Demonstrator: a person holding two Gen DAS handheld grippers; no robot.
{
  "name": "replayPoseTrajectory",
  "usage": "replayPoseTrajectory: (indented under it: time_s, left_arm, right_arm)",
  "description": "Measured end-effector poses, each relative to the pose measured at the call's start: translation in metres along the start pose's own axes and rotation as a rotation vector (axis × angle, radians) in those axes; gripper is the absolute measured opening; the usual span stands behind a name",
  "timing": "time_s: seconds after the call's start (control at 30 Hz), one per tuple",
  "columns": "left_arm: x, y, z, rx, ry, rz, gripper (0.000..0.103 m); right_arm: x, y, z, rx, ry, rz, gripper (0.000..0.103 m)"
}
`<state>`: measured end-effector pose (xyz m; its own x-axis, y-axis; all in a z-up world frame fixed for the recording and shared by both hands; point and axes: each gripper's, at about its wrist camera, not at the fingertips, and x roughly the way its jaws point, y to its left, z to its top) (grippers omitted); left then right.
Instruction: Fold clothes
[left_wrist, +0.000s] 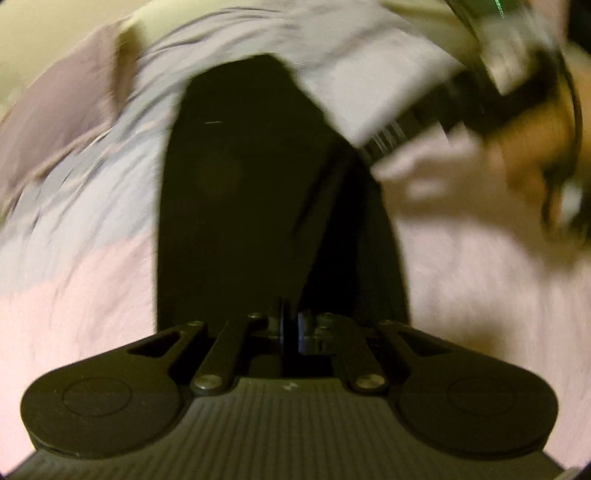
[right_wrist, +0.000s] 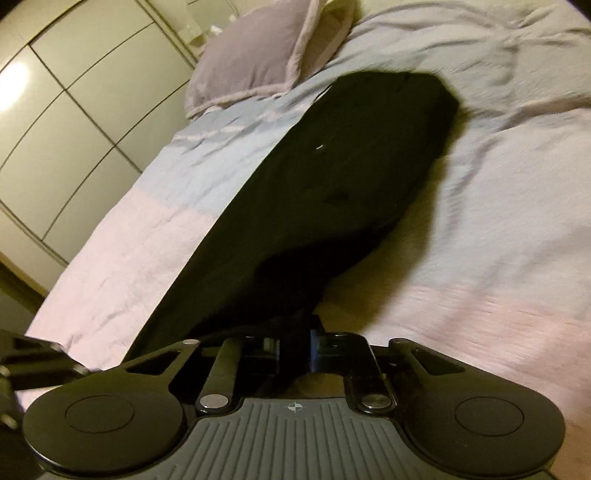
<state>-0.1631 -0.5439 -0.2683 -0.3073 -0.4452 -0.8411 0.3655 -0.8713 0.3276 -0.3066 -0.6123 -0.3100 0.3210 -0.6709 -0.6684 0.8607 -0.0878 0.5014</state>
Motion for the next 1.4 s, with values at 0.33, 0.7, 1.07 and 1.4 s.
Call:
replayPoseTrajectory:
  time_s: [0.33,0.7,1.07,1.4]
  left_arm:
    - [0.011,-0.068,-0.014,0.235,0.041,-0.013,0.006]
    - [-0.021,-0.048,0.012,0.047,-0.114,-0.056,0.019]
    - [0.043,-0.065,0.034,0.029,0.020,-0.109,0.027]
    - [0.011,-0.030,0.046,-0.130,-0.090,-0.094,0.027]
  right_arm:
    - [-0.042,-0.040,-0.012,0.161,0.070,-0.067,0.006]
    - [-0.067,-0.050,0.040,0.074,0.005,0.017,0.018]
    - [0.031,-0.106,0.116,0.229,0.136,0.105,0.012]
    - [-0.010,-0.116,0.131,0.161,0.069,0.086,0.047]
